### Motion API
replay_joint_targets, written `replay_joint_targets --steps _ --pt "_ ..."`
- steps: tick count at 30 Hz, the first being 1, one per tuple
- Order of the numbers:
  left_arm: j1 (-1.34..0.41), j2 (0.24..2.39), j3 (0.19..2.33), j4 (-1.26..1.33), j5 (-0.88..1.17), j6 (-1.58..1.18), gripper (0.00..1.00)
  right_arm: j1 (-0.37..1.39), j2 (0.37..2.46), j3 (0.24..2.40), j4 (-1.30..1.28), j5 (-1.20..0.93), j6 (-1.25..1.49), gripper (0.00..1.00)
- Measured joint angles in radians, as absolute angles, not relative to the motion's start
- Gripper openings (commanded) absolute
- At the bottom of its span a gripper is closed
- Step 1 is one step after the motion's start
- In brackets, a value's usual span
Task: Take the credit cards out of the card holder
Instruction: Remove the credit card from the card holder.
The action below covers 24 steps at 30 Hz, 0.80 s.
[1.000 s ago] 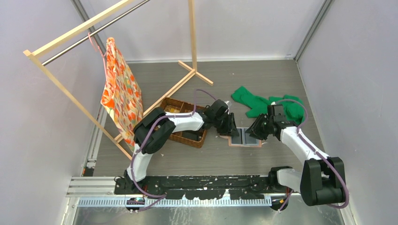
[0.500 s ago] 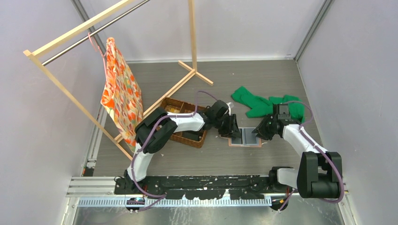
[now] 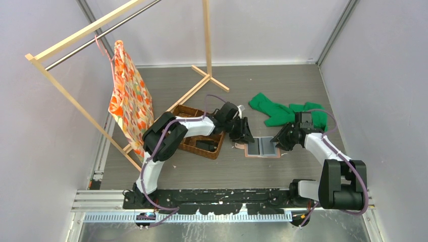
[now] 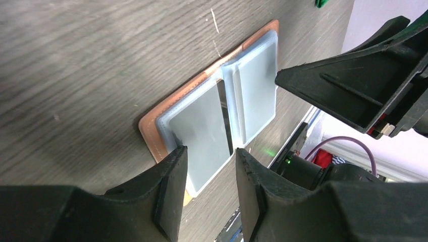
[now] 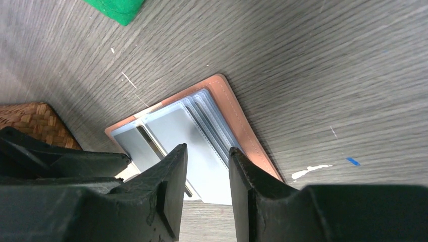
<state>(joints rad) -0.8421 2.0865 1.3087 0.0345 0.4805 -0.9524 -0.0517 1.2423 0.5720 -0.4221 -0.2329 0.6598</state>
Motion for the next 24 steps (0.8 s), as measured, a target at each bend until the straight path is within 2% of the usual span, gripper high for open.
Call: replay_joint_targets --steps 16,24 --pt "-0.82 2.114 1.304 0.071 0.562 -0.937 0.41 -0.056 1.213 0.538 -0.379 -0.364 0.707 0.4" --pt "-0.818 2.122 1.304 0.093 0.578 -0.941 0.41 -0.043 1.11 0.537 -0.371 -0.437 0.768 0.41"
